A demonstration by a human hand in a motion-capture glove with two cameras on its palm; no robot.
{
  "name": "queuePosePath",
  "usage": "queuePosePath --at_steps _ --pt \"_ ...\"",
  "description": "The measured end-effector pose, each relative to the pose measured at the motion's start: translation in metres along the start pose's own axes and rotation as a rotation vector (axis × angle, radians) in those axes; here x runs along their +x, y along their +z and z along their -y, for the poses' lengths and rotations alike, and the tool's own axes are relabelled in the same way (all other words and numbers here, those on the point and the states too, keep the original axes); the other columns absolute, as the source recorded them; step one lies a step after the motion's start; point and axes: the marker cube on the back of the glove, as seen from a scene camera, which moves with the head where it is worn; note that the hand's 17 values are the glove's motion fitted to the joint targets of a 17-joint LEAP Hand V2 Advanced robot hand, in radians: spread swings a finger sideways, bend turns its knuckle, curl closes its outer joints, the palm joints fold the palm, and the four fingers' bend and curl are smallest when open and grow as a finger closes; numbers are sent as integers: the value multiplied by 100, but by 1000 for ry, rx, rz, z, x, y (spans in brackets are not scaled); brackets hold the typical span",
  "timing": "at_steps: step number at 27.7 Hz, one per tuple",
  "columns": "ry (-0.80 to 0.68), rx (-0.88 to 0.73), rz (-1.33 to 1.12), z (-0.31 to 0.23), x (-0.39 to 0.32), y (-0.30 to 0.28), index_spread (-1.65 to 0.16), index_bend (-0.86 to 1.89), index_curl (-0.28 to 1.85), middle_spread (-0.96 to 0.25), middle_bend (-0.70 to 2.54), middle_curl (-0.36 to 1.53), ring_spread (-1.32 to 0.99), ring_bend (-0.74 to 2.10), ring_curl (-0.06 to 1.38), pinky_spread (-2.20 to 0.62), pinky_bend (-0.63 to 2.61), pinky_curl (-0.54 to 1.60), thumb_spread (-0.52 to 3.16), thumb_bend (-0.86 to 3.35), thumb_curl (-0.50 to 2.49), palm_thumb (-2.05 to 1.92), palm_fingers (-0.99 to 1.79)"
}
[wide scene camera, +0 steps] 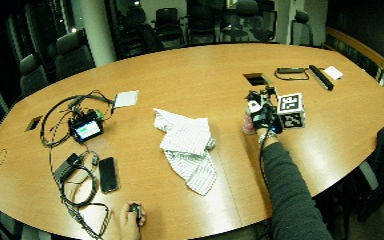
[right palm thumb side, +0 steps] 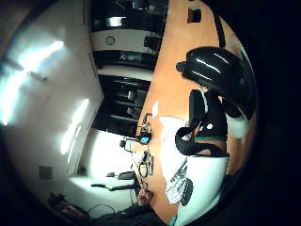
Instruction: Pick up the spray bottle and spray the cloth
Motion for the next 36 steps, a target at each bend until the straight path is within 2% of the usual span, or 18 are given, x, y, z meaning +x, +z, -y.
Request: queuePosePath --at_steps 8,12,15,20,24,29,33,36 --pt "-157 55 22 -2 -16 16 -29 26 41 -18 34 41 -15 31 35 2 16 27 128 8 30 75 111" --pt "-304 151 54 -3 -13 19 -29 22 43 -19 38 44 -16 36 37 -2 18 28 134 7 29 74 121" --pt "-387 247 45 -16 -4 15 -29 15 42 -20 39 44 -18 45 40 -12 32 33 138 7 28 74 138" --pt "-391 279 33 -32 14 10 -30 16 42 -21 43 46 -19 53 43 -22 40 36 144 6 27 72 140" --pt "-369 211 20 -35 31 20 -30 17 43 -22 46 48 -20 56 44 -26 45 37 148 5 26 69 139" --pt "-305 -9 49 -45 41 30 -29 19 45 -22 49 49 -19 57 45 -28 46 38 153 4 24 67 138" --pt "-291 -173 68 -55 17 35 -29 19 46 -21 49 49 -19 60 46 -28 47 39 155 5 24 68 137" --pt "-344 -284 40 -49 -11 31 -29 20 48 -21 50 50 -18 61 46 -28 47 38 155 5 23 69 138"
